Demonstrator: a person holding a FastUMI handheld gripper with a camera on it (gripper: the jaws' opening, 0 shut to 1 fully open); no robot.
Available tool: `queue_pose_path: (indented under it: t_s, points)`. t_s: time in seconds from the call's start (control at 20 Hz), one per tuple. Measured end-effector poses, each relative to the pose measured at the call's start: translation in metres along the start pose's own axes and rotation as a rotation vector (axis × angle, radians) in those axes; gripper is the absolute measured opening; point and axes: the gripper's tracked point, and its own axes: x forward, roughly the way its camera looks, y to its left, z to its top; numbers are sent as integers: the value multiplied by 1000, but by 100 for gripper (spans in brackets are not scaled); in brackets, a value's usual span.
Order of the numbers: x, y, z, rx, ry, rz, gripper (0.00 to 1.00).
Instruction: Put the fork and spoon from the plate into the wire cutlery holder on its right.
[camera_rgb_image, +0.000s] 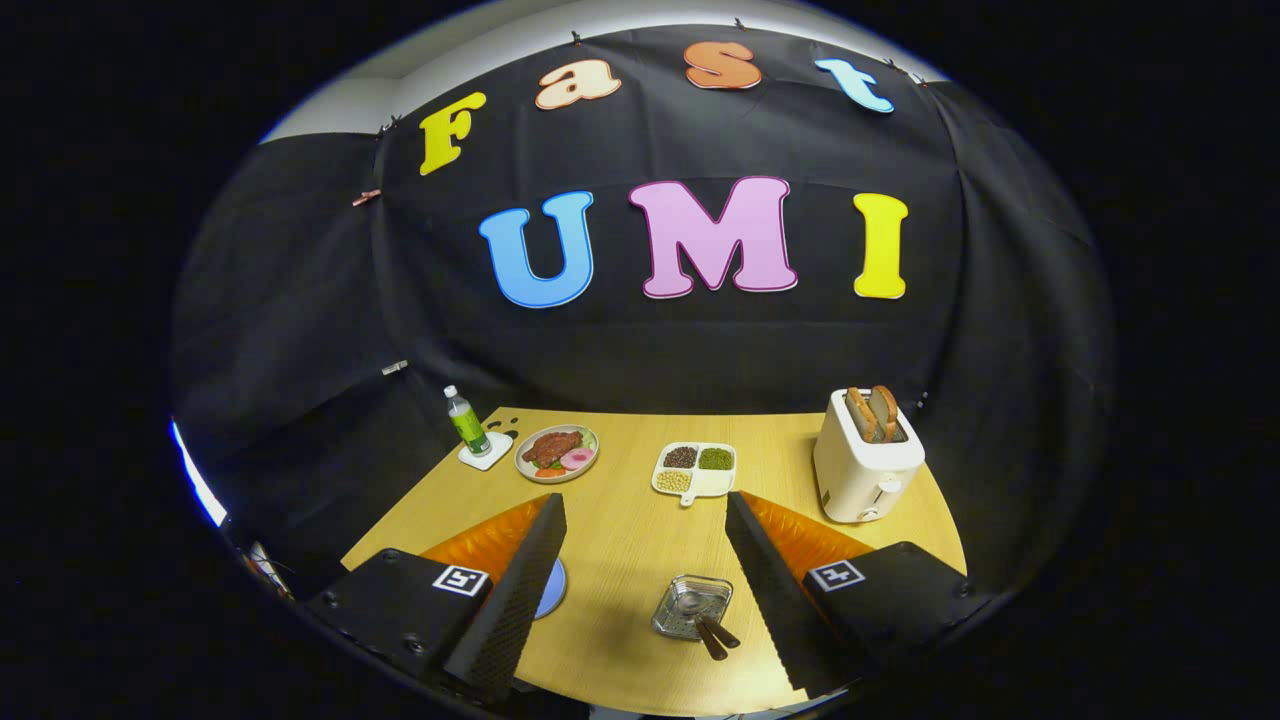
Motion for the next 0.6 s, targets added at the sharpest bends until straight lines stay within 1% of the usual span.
queue_pose_path:
  t_s: [0.25, 0.6]
  points:
    - [-19, -7, 13, 16, -66, -31, 100]
    - [-18, -9, 20, 12, -93, -40, 99]
